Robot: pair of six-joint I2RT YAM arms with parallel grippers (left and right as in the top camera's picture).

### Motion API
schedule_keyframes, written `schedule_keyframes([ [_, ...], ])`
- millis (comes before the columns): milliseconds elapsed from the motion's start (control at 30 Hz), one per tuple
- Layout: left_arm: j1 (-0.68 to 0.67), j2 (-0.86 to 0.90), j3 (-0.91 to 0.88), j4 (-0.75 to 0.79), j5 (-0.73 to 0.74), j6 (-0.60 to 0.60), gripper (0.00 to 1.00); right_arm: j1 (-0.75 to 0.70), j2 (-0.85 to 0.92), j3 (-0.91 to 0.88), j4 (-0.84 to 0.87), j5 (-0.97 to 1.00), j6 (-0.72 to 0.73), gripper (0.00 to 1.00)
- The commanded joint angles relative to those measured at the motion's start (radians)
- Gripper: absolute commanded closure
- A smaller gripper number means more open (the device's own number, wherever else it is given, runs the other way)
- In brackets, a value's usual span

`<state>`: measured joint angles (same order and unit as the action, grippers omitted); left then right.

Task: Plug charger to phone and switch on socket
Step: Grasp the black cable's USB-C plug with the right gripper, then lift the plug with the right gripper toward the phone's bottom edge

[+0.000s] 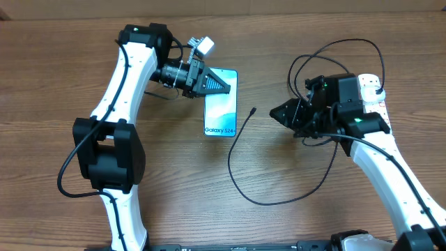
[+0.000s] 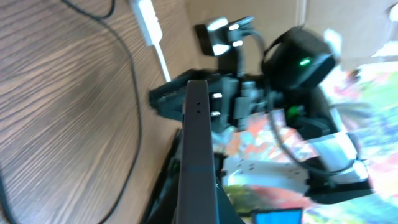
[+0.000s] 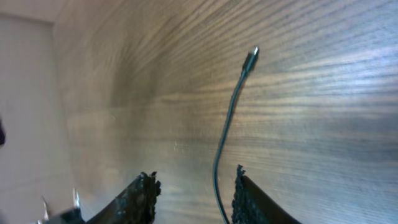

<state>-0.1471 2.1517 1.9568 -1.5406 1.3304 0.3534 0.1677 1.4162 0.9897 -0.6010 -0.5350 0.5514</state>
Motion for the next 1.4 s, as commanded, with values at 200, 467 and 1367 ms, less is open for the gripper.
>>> schedule_keyframes([
  [200,0.085,-0.001,0.017,0.007,0.130,-0.111,0.96,0.070,0.224,0.018,0.243,0.055,0.257,0.59],
  [467,0.104,-0.001,0.017,0.009,0.130,-0.126,0.96,0.135,0.399,0.018,0.385,0.135,0.366,0.57],
  [1367,0.104,-0.001,0.017,0.012,0.130,-0.153,0.96,0.197,0.565,0.018,0.526,0.251,0.451,0.67],
])
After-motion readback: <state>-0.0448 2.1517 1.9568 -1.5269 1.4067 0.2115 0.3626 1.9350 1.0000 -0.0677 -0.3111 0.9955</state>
